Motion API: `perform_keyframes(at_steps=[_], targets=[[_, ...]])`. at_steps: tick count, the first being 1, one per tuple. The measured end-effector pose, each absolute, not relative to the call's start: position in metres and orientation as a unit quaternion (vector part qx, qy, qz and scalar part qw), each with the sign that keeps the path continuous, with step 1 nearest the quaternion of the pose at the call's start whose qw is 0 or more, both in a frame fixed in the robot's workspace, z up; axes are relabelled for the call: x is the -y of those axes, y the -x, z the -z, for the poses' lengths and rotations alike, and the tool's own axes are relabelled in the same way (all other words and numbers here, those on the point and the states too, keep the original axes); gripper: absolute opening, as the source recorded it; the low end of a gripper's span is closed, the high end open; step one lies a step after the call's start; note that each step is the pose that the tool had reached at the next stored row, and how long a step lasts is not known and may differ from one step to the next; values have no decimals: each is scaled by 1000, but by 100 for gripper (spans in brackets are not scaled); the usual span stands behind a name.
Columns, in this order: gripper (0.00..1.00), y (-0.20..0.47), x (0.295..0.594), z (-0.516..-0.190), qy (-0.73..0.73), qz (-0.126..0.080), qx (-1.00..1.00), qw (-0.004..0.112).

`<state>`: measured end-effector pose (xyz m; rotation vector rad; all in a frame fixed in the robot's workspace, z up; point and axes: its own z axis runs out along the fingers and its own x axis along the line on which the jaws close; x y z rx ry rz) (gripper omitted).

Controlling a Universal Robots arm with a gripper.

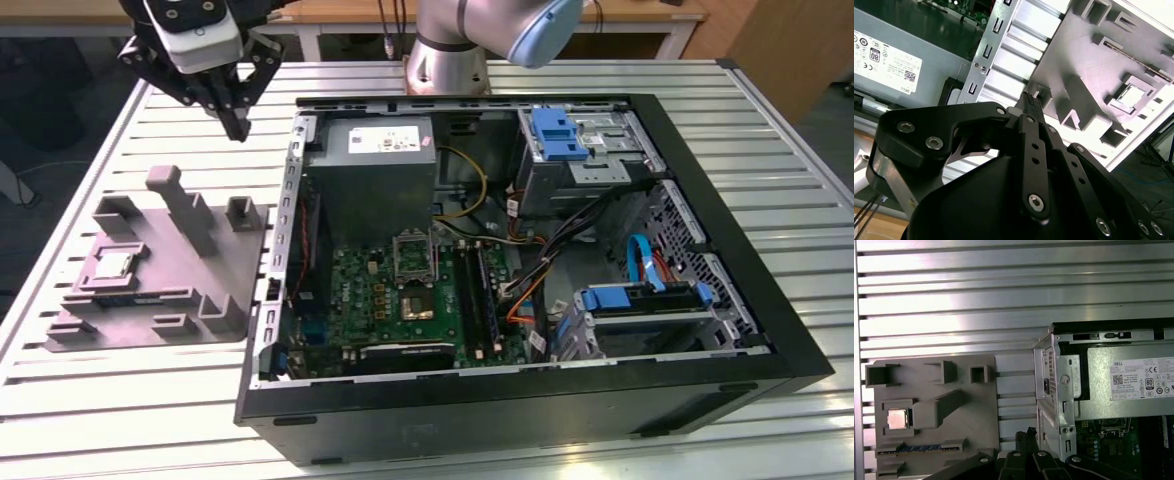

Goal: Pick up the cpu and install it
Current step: 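Reach for the cpu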

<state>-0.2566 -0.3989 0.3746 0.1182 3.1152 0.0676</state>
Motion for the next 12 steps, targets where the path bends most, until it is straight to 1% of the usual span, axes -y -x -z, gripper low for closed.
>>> perform_keyframes(at_steps=[12], targets=[[11, 259, 399, -374, -38, -22, -999, 12]])
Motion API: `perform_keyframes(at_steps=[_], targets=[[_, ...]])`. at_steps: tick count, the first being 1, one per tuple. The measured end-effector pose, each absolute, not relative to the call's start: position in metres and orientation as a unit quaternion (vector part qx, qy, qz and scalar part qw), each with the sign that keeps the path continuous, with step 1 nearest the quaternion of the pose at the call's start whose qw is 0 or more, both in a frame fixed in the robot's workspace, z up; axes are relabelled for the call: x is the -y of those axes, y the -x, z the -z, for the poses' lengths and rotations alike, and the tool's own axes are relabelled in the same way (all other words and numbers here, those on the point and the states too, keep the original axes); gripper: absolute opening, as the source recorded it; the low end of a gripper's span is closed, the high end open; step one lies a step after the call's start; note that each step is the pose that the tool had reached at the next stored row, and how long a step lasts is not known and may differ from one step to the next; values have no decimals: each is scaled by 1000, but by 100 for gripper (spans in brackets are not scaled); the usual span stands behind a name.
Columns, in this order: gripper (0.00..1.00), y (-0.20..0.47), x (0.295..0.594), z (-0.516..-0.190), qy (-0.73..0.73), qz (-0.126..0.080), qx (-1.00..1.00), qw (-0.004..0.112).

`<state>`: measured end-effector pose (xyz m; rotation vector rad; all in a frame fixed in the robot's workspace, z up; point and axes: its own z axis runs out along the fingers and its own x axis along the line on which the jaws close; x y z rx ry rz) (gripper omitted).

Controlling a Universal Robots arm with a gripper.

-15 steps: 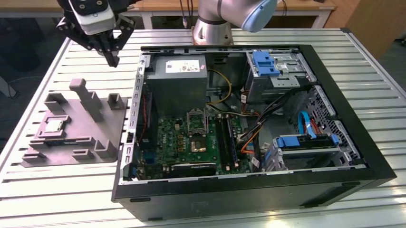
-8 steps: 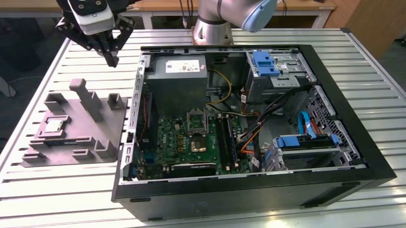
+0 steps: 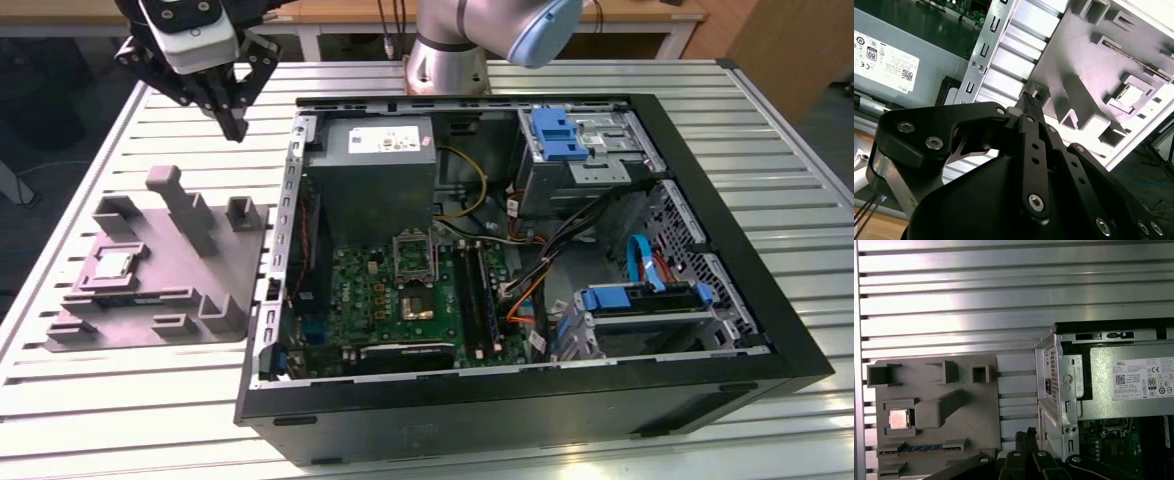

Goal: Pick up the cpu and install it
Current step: 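Reach for the cpu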

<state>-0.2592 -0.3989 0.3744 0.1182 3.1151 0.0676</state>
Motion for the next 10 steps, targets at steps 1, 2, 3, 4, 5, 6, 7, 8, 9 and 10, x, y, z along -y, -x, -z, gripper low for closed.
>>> perform_keyframes(at_steps=[1, 2, 3, 4, 5, 6, 7, 8, 9, 10], targets=[[11, 259, 399, -374, -38, -22, -999, 12], [11, 260, 399, -374, -38, -22, -999, 12], [11, 260, 399, -374, -38, -22, -999, 12], [11, 260, 399, -374, -38, -22, -999, 12], [11, 260, 399, -374, -38, -22, -999, 12], [11, 261, 399, -374, -38, -22, -999, 12], [11, 261, 399, -374, -38, -22, -999, 12], [11, 261, 399, -374, -38, -22, -999, 12], [11, 261, 399, -374, -38, -22, -999, 12], [11, 262, 399, -374, -38, -22, -999, 12]])
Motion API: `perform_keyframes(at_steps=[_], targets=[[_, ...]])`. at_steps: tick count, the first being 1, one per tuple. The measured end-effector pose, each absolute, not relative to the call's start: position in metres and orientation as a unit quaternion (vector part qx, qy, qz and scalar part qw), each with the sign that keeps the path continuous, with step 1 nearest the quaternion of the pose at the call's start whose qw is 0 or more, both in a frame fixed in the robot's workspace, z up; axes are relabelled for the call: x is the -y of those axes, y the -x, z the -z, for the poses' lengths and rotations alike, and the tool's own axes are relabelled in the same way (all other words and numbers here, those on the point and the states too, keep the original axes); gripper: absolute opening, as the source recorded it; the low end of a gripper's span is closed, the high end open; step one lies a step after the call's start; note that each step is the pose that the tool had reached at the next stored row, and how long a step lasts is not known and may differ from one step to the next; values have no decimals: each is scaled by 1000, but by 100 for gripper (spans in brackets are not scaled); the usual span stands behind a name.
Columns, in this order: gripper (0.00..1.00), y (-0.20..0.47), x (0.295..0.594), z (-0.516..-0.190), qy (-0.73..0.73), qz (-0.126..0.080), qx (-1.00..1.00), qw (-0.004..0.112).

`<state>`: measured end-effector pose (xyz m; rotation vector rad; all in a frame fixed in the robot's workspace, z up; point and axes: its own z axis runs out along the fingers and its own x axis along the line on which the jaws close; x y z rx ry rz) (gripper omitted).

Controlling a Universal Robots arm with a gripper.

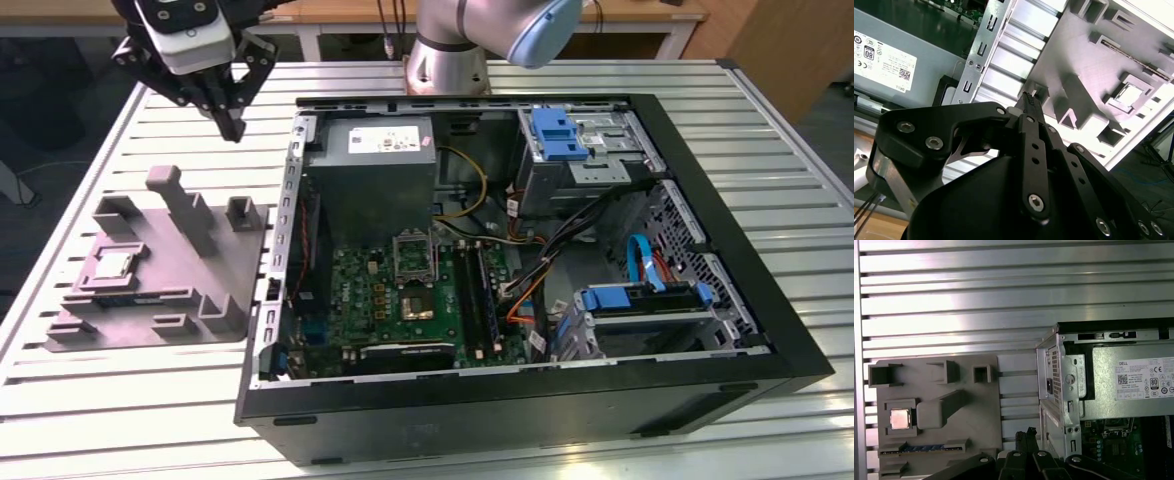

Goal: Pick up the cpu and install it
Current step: 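Reach for the cpu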

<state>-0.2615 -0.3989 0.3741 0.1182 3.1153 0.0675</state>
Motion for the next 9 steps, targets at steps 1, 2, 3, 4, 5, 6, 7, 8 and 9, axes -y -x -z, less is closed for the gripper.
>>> perform_keyframes(at_steps=[1, 2, 3, 4, 5, 6, 7, 8, 9], targets=[[11, 262, 399, -374, -38, -22, -999, 12], [11, 262, 399, -374, -38, -22, -999, 12], [11, 262, 399, -374, -38, -22, -999, 12], [11, 262, 399, -374, -38, -22, -999, 12], [11, 264, 399, -374, -38, -22, -999, 12], [11, 265, 399, -373, -38, -22, -999, 11], [11, 266, 399, -373, -38, -22, -999, 11], [11, 266, 399, -373, -38, -22, -999, 11], [11, 266, 399, -373, -38, -22, -999, 11]])
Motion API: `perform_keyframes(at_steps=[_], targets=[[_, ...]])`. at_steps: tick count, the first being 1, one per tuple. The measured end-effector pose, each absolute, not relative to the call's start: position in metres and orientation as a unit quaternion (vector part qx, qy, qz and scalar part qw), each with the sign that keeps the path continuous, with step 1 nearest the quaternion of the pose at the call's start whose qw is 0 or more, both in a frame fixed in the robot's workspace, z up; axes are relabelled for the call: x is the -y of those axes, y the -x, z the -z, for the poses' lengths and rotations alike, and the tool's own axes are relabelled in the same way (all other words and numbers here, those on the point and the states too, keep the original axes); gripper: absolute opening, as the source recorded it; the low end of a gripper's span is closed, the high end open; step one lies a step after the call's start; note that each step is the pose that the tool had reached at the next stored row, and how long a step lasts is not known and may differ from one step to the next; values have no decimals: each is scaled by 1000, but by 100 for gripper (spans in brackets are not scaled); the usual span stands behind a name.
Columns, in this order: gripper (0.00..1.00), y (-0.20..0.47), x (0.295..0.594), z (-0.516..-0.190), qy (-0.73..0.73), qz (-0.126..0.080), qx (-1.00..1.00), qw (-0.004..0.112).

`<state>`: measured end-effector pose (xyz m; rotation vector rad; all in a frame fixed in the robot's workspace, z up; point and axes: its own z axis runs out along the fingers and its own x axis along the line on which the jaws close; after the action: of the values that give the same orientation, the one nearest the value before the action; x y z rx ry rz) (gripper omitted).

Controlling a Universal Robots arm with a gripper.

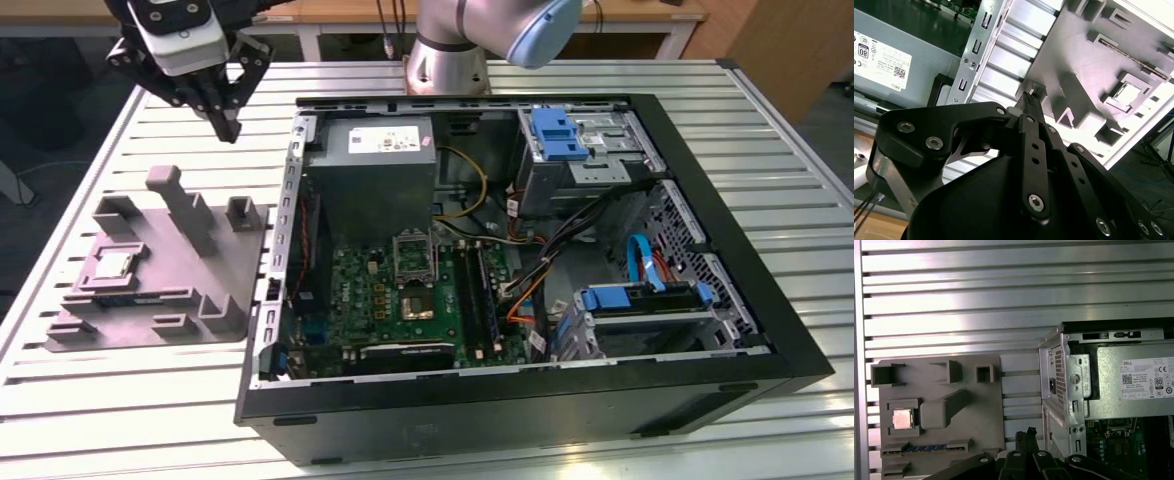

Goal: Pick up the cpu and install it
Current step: 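Reach for the cpu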

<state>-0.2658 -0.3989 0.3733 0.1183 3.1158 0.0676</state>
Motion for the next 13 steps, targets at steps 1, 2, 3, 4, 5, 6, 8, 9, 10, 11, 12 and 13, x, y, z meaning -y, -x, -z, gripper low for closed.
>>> perform_keyframes(at_steps=[1, 2, 3, 4, 5, 6, 8, 9, 10, 11, 12, 13], targets=[[11, 266, 399, -373, -38, -22, -999, 11], [11, 266, 399, -373, -38, -22, -999, 11], [11, 266, 399, -373, -38, -22, -999, 11], [11, 267, 399, -373, -38, -22, -999, 11], [11, 267, 399, -373, -38, -22, -999, 11], [11, 267, 399, -373, -38, -22, -999, 11], [11, 268, 399, -373, -38, -22, -999, 11], [11, 268, 399, -373, -38, -22, -999, 11], [11, 268, 399, -373, -38, -22, -999, 11], [11, 268, 399, -373, -38, -22, -999, 11], [11, 268, 399, -373, -38, -22, -999, 11], [11, 269, 399, -373, -38, -22, -999, 11]])
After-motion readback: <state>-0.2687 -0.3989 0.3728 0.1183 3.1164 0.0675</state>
